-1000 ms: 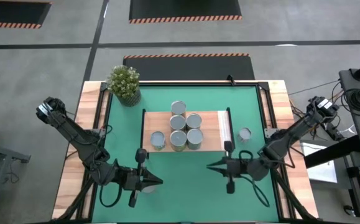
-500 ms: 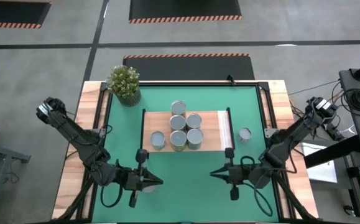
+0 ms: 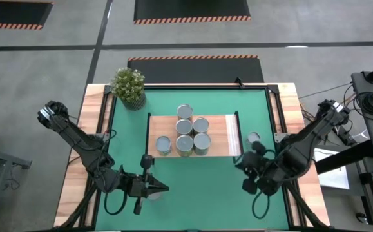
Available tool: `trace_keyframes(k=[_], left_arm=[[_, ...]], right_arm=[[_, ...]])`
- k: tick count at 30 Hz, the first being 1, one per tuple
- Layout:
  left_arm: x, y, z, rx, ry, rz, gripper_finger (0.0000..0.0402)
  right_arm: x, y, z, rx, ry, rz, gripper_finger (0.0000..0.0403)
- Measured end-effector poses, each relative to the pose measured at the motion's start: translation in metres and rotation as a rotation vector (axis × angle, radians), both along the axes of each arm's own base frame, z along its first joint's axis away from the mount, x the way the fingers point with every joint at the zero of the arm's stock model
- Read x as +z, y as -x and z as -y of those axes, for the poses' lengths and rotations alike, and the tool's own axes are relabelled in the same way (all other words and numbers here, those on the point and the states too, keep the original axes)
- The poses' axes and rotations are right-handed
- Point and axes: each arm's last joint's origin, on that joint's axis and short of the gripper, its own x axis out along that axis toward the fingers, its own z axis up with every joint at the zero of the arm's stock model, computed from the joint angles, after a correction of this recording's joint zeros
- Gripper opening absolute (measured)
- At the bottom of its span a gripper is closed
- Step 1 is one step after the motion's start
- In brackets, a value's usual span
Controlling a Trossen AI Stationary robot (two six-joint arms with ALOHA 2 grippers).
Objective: Pick and place cans onto a shelf
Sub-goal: Put the small canned of oranges on the shelf
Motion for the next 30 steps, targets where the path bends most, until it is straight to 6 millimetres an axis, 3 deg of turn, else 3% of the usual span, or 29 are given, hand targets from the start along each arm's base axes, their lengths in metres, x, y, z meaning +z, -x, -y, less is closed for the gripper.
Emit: trace_keyframes(k=[5,9,13,18,23,26,30], left_arm=[[0.001,0.000,0.000,0.000,0.006,0.004,0.0000],[0.001,0.000,0.000,0.001,0.015,0.003,0.0000],[0.000,0.000,0.000,0.017,0.118,-0.019,0.0000],[-0.007,0.000,0.000,0.059,0.299,-0.099,0.0000],[-0.026,0.000,-0.007,0.223,0.508,-0.350,0.0000],[-0.033,0.003,-0.013,0.375,0.686,-0.636,0.0000],[-0.037,-0.001,0.002,0.443,0.799,-0.970,0.0000]], right_arm=[[-0.011,0.016,0.011,-0.161,-0.041,-0.203,0.0013],[-0.025,0.022,0.016,-0.213,0.001,-0.252,0.0013],[-0.040,0.019,0.012,-0.150,0.073,-0.175,0.0013],[-0.049,0.021,-0.006,0.058,0.105,-0.114,0.0013],[-0.044,0.025,-0.020,0.207,0.235,0.018,0.0013],[-0.037,0.027,-0.025,0.264,0.327,0.086,0.0013],[-0.021,0.028,-0.028,0.289,0.400,0.160,0.0013]])
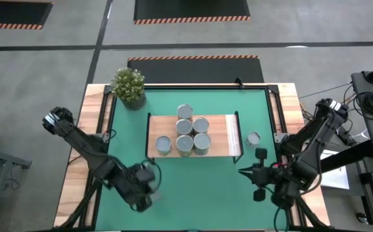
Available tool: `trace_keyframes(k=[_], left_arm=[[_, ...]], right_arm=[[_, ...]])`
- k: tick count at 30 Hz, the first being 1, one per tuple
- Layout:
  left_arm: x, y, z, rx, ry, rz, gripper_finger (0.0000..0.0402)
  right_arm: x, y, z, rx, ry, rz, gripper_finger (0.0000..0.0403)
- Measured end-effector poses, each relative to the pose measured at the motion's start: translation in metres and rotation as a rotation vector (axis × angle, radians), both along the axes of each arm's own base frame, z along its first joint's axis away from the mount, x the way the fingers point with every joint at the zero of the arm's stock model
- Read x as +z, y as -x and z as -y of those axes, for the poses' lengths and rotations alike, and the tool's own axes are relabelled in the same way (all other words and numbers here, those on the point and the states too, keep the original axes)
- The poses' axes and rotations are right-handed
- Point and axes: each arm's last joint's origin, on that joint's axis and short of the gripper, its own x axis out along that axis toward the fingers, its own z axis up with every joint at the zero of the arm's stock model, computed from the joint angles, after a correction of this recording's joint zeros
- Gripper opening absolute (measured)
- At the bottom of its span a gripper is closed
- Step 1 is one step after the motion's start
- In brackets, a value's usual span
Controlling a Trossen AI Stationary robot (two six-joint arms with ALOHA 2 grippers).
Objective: Pick and place cans onto a shelf
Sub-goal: Put the small canned of oranges on the shelf
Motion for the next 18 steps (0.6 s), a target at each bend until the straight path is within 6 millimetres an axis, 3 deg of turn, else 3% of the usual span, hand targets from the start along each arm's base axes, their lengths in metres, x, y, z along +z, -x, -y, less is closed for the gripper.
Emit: trace_keyframes(k=[7,12,18], left_arm=[[-0.018,-0.016,0.060,-0.188,0.003,-0.150,0.0000],[-0.034,-0.029,0.070,-0.167,-0.146,-0.232,0.0003],[-0.040,-0.031,0.068,-0.169,-0.173,-0.267,0.0056]], right_arm=[[0.020,0.000,-0.001,0.053,-0.008,0.014,0.0013],[0.031,0.000,-0.001,0.039,0.015,0.116,0.0013],[0.011,0.000,-0.005,0.066,0.022,0.082,0.0013]])
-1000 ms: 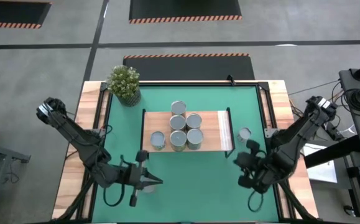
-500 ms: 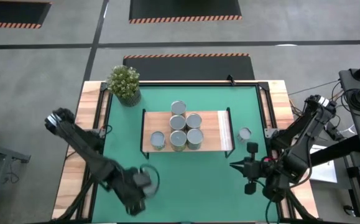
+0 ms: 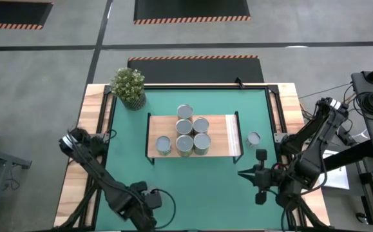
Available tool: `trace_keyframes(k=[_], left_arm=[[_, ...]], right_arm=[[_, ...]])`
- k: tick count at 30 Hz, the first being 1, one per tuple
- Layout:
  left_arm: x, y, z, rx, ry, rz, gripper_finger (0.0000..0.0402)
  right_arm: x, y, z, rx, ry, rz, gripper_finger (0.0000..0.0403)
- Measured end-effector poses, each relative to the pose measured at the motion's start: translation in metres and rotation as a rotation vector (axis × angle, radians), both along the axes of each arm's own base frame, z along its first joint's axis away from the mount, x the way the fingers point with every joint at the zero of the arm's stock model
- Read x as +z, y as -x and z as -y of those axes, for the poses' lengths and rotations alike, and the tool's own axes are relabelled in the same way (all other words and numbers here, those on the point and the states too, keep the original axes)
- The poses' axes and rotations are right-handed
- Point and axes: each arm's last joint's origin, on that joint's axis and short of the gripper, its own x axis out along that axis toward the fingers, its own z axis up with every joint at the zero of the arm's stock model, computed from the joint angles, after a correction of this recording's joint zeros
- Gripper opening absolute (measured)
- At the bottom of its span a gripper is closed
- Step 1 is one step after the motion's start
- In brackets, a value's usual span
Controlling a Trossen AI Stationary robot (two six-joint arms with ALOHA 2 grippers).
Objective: Pick and place cans onto a shelf
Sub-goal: Put the small canned of oranges on the shelf
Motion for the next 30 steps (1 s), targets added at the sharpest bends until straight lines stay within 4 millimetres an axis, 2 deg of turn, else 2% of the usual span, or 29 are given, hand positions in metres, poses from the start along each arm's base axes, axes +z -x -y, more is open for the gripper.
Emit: trace_keyframes(k=[7,11,15,19,30], left_arm=[[-0.008,-0.004,-0.012,0.039,-0.057,-0.024,0.0175],[-0.016,-0.006,-0.021,0.047,-0.165,-0.043,0.0246],[-0.024,-0.008,-0.026,0.034,-0.236,-0.080,0.0295],[-0.035,-0.012,-0.024,-0.005,-0.251,-0.086,0.0312],[-0.051,-0.007,-0.032,0.004,-0.319,-0.104,0.0313]], right_arm=[[-0.001,0.001,0.000,0.018,-0.019,-0.018,0.0013],[-0.001,0.001,0.000,0.018,-0.019,-0.018,0.0013],[-0.001,0.001,0.000,0.018,-0.019,-0.018,0.0013],[-0.001,0.001,0.000,0.018,-0.018,-0.019,0.0013],[-0.001,0.001,0.000,0.016,-0.021,-0.018,0.0013]])
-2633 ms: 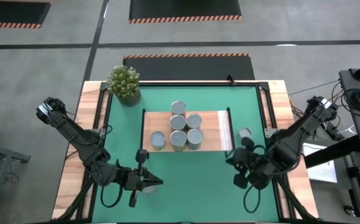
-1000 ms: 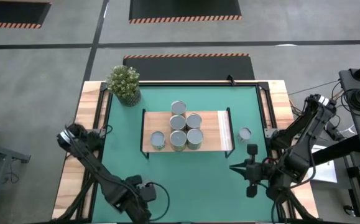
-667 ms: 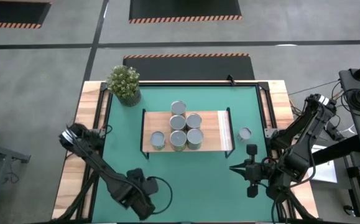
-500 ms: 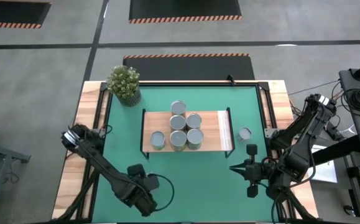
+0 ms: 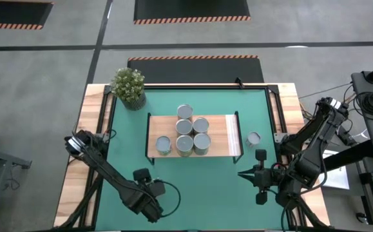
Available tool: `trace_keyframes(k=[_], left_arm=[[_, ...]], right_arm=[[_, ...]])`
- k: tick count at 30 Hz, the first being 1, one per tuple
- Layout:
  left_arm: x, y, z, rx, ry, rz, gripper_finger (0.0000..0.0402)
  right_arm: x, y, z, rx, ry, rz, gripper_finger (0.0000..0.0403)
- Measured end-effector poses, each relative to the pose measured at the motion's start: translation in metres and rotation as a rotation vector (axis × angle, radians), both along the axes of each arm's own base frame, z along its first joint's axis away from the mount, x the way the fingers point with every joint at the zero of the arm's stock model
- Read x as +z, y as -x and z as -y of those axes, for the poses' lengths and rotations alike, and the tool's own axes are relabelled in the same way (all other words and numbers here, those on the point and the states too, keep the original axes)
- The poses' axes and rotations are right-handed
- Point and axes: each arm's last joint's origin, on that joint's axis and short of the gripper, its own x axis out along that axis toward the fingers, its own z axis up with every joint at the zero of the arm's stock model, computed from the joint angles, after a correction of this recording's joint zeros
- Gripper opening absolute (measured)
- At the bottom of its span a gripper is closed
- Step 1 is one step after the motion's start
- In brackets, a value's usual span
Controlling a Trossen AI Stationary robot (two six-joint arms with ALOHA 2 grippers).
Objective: Pick and place cans onto a shelf
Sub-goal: Put the small canned of oranges on the shelf
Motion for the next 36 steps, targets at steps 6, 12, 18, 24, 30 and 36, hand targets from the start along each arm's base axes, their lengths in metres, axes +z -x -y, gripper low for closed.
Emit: trace_keyframes(k=[6,12,18,24,30,36], left_arm=[[-0.009,0.003,-0.003,0.009,-0.005,-0.002,0.0313],[-0.015,0.005,-0.005,0.013,-0.008,0.000,0.0308],[-0.008,0.003,-0.002,-0.014,-0.006,-0.011,0.0265],[0.025,-0.005,0.006,-0.020,0.037,0.007,0.0260],[0.098,-0.023,0.014,-0.081,0.137,0.148,0.0276],[0.167,-0.039,0.004,-0.129,0.095,0.373,0.0278]], right_arm=[[0.000,0.000,0.000,0.000,0.000,0.000,0.0013],[0.000,0.000,0.000,0.000,0.000,0.000,0.0013],[0.000,0.000,0.000,0.000,0.000,0.000,0.0013],[0.000,0.000,0.000,0.000,0.001,0.000,0.0013],[-0.001,0.001,0.001,0.000,0.014,-0.009,0.0013],[-0.001,0.001,0.001,0.001,0.018,-0.012,0.0013]])
